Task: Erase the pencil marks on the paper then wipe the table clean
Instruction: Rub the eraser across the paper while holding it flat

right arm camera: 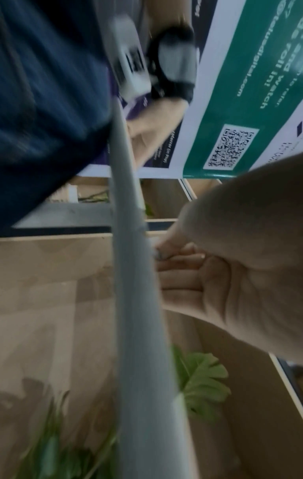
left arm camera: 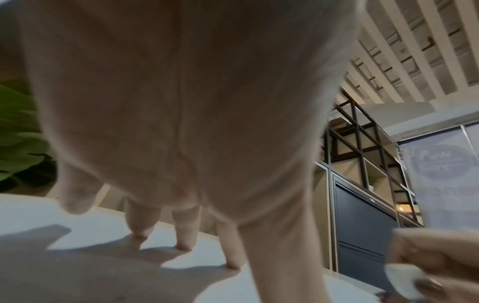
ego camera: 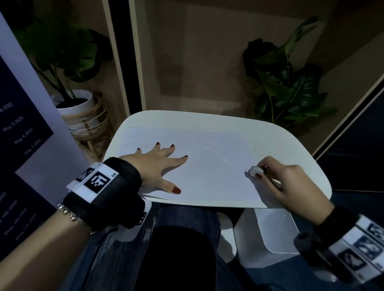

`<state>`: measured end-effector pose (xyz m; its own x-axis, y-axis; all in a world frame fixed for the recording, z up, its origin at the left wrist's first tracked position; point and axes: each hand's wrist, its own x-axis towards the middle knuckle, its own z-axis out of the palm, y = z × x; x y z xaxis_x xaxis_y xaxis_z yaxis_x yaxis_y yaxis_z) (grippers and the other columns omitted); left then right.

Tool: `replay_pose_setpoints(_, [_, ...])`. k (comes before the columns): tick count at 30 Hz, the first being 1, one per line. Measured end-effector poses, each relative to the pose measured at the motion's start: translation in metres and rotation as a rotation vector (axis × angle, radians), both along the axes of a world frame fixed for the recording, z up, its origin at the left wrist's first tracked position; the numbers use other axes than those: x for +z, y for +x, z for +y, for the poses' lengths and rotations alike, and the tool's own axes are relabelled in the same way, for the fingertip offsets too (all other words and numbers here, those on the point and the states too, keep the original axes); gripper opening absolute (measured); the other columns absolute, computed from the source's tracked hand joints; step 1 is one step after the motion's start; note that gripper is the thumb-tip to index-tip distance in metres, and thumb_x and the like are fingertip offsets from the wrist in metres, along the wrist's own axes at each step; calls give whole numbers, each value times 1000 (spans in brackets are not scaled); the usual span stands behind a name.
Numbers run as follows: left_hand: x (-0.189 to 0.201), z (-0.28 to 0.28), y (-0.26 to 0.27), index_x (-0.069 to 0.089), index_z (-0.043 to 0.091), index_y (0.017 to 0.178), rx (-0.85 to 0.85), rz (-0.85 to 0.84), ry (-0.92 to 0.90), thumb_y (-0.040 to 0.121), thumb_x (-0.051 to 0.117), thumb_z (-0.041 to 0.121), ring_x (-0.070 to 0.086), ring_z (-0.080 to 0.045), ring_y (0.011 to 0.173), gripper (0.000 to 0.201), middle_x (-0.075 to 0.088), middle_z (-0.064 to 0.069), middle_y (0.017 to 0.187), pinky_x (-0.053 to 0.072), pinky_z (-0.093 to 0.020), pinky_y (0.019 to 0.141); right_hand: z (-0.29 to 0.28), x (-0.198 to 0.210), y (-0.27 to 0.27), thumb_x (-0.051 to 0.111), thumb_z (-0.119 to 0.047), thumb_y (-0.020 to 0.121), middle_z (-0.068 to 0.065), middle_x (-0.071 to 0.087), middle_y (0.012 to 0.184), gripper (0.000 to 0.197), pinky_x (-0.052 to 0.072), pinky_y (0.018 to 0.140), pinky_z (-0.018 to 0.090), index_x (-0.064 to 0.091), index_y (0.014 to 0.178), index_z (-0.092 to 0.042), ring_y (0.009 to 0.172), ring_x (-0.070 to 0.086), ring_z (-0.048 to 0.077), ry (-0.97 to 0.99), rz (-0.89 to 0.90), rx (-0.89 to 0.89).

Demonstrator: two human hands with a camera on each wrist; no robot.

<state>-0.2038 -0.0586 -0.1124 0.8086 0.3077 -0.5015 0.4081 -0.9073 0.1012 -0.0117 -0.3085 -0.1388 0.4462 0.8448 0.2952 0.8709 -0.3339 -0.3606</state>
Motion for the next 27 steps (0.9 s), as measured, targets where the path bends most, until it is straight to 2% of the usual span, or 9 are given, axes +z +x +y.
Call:
replay_pose_setpoints(1, [0, -2, 0, -6, 46, 153, 8, -8, 3, 89, 53, 62, -18, -25, 149, 89, -19, 5, 163, 0, -58, 117, 4, 5, 3, 52, -37, 94, -5, 69, 69, 12, 51, 64, 33, 56, 93, -26, 63, 65, 15, -18, 11, -10])
replay_pose_setpoints(3, [-1, -4, 0, -7, 44, 153, 30, -28, 8, 88, 53, 63, -17, -23, 150, 91, -17, 6, 163, -2, -58, 117, 11, 16, 5, 61, -28, 92, -8, 72, 72, 1, 48, 65, 20, 60, 93, -27, 66, 66, 6, -21, 31, -13])
replay_pose_setpoints(5, [-1, -6, 0, -9, 43, 153, 44, -39, 18, 87, 53, 65, -14, -22, 150, 93, -15, 6, 164, -2, -59, 117, 21, 29, 0, 64, -27, 92, -11, 73, 72, 3, 45, 62, 13, 61, 92, -26, 64, 67, -1, -19, 106, 17])
replay_pose_setpoints(10, [-3, -14, 4, -11, 39, 154, 39, -33, 88, 85, 48, 72, -6, -22, 151, 96, -8, 5, 164, 1, -64, 116, 40, 50, -11, 63, -24, 92, -11, 74, 69, 9, 55, 77, 30, 62, 86, -18, 66, 71, 4, -164, 226, 62])
replay_pose_setpoints(14, [-5, -18, 5, -8, 35, 155, 55, -54, 124, 84, 44, 76, 1, -22, 151, 97, -2, 5, 164, 1, -65, 116, 59, 55, -5, 65, -15, 92, 3, 75, 73, 11, 61, 73, 37, 66, 85, -7, 68, 73, 19, -232, 405, 89])
replay_pose_setpoints(16, [-7, -20, 7, -4, 35, 156, 69, -93, 138, 86, 41, 75, 6, -23, 150, 92, 5, 3, 162, 2, -64, 116, 74, 54, 2, 65, -13, 94, 12, 75, 77, 16, 61, 67, 34, 65, 84, 0, 69, 72, 25, -235, 539, 43])
replay_pose_setpoints(19, [-13, -23, 11, 3, 37, 156, 98, -159, 140, 90, 36, 72, 11, -25, 148, 81, 13, -1, 156, 6, -61, 117, 102, 51, 8, 66, -12, 93, 18, 70, 78, 19, 56, 62, 25, 64, 82, 2, 67, 66, 25, -279, 656, -29])
replay_pose_setpoints(24, [-15, -22, 13, 8, 40, 155, 98, -189, 158, 94, 33, 68, 19, -26, 144, 72, 17, -4, 152, 18, -55, 116, 142, 37, 11, 72, -19, 89, 8, 72, 70, 23, 56, 71, 28, 69, 70, -5, 71, 67, 23, -366, 577, -52])
replay_pose_setpoints(27, [-18, -24, 14, 6, 44, 154, 95, -190, 164, 95, 29, 68, 16, -29, 145, 68, 15, -5, 152, 20, -55, 116, 150, 30, 6, 68, -30, 91, 5, 73, 77, 26, 51, 72, 29, 70, 77, -9, 76, 65, 20, -428, 303, -30])
